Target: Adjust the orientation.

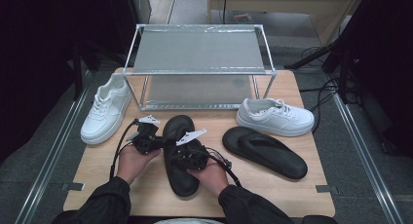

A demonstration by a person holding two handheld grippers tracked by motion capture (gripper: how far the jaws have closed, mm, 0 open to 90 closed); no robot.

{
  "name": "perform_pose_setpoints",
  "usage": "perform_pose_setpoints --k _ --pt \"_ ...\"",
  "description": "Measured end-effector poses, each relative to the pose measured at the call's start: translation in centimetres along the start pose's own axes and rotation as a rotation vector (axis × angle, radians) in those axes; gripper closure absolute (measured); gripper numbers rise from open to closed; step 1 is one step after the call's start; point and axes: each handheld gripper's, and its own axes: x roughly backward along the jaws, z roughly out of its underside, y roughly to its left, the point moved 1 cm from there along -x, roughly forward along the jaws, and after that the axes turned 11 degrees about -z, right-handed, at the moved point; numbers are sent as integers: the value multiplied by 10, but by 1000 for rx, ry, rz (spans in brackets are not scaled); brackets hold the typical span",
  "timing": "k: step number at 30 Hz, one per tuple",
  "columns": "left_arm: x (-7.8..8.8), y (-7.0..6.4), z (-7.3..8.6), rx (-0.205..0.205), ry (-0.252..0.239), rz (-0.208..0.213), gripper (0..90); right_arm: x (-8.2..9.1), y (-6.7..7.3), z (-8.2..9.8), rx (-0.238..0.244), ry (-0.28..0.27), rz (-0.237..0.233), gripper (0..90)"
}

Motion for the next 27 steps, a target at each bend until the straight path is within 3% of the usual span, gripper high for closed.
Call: perform_pose_setpoints --k 4,12,18,22,25,26,27 --pt "2 4 0 17 -2 0 897 -5 3 -4 10 -1 7 900" --pt "6 9 0 21 -12 -12 887 -17 7 -11 47 15 -26 900" --pt "17 12 -3 6 -31 14 805 10 -1 -8 43 -17 -27 844" --pt "27 11 -4 -11 -53 37 686 34 -7 -1 22 -52 -76 712" --pt "31 11 -4 -23 -52 70 612 42 -7 -1 25 -45 -87 662" --pt "34 12 -2 -33 -54 70 555 49 -7 -1 47 -44 -84 616" --pt "36 12 -1 -40 -62 70 555 49 -7 -1 47 -44 -84 616"
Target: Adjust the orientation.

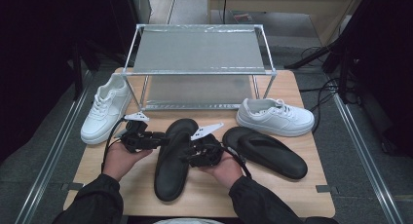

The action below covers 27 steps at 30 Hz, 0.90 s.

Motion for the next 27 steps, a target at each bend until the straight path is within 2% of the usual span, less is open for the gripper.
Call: perform_pose_setpoints --k 2,5,7,8,11,16,22,27 --pt "4 2 2 -6 -15 12 486 9 -1 2 13 -3 4 579" --pt "8 5 3 -4 -18 42 466 19 -2 6 17 -18 10 564" --pt "7 5 5 -6 -13 43 423 32 -6 12 -10 -14 13 540" --pt "7 5 5 -7 -12 43 423 32 -6 12 -10 -14 13 540" --pt "7 4 6 -14 -21 44 367 47 -8 17 3 -31 25 512" --pt "4 1 7 -25 -12 58 358 61 -11 24 31 -38 56 515" --pt "3 -4 6 -38 -12 63 345 79 -13 34 27 -49 62 524" --pt "2 -7 5 -53 -12 65 345 94 -16 43 6 -67 86 525"
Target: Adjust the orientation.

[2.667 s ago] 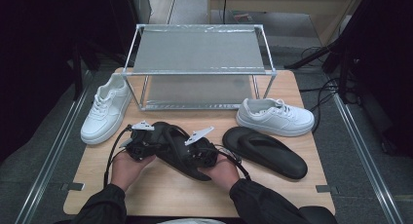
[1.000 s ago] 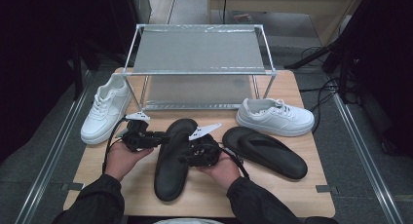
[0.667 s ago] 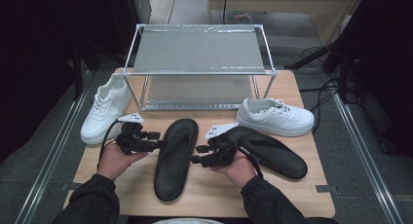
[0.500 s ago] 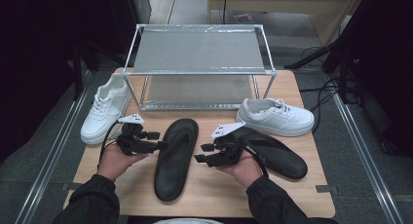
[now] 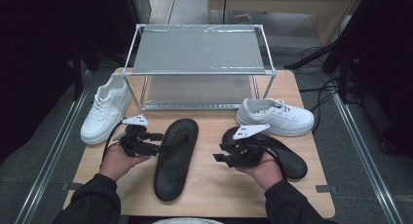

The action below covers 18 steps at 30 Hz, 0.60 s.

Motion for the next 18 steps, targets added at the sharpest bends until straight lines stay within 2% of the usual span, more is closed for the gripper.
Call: perform_pose_setpoints --k 4,8,12,18 --pt "-2 -1 -3 -16 -1 5 344 15 -2 8 -13 -5 27 534" --pt "-7 -2 -7 -12 -6 1 344 32 -7 17 -29 -26 63 547" --pt "-9 -4 -10 -37 -3 6 345 49 -11 27 -56 -44 102 556" --pt "-12 -2 -16 -44 -7 6 345 76 -14 45 -77 -72 166 558"
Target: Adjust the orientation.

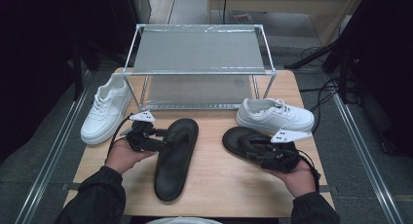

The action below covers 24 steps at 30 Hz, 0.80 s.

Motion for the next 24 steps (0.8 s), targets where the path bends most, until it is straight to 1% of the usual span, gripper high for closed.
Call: perform_pose_setpoints --k 1,2,3,4,5,6,8,10,11,13,14,15,16,17,20,21,23,24 --pt "0 0 0 0 0 0 345 0 0 0 0 0 0 558" --pt "-1 0 -1 0 -3 5 345 6 -4 5 -4 -2 17 561" --pt "-1 0 -1 1 -7 5 345 6 -4 5 -4 -2 17 561" --pt "-2 -1 -1 2 -9 5 345 10 -8 9 -15 -4 30 569" --pt "-2 -1 -1 0 -8 4 345 10 -8 9 -15 -4 30 569" --pt "-2 -1 -1 3 -16 2 345 13 -12 12 -14 -4 40 575" --pt "-1 0 -1 6 -19 1 346 13 -14 13 -14 -3 40 577" --pt "0 2 -1 11 -33 -6 346 11 -21 16 -15 -3 38 586" --pt "0 2 -1 11 -33 -6 346 11 -21 16 -15 -3 38 586" --pt "1 3 -1 20 -37 -6 346 6 -24 17 -24 8 49 589" --pt "1 4 -1 18 -35 -10 346 0 -26 18 -37 17 33 592" --pt "1 4 -1 18 -35 -10 346 0 -26 18 -37 17 33 592" --pt "1 4 -1 13 -36 -12 346 -3 -27 19 -30 28 29 597" --pt "1 4 -1 13 -38 -11 346 -7 -27 19 -17 54 22 605" --pt "1 3 -1 11 -45 -7 346 -12 -29 20 5 71 22 614" --pt "1 3 -1 5 -46 -6 346 -13 -29 20 11 66 22 615" --pt "1 2 -1 3 -53 -4 346 -14 -30 18 21 45 3 625" --pt "1 2 -1 3 -50 -6 346 -15 -31 18 26 46 0 633"
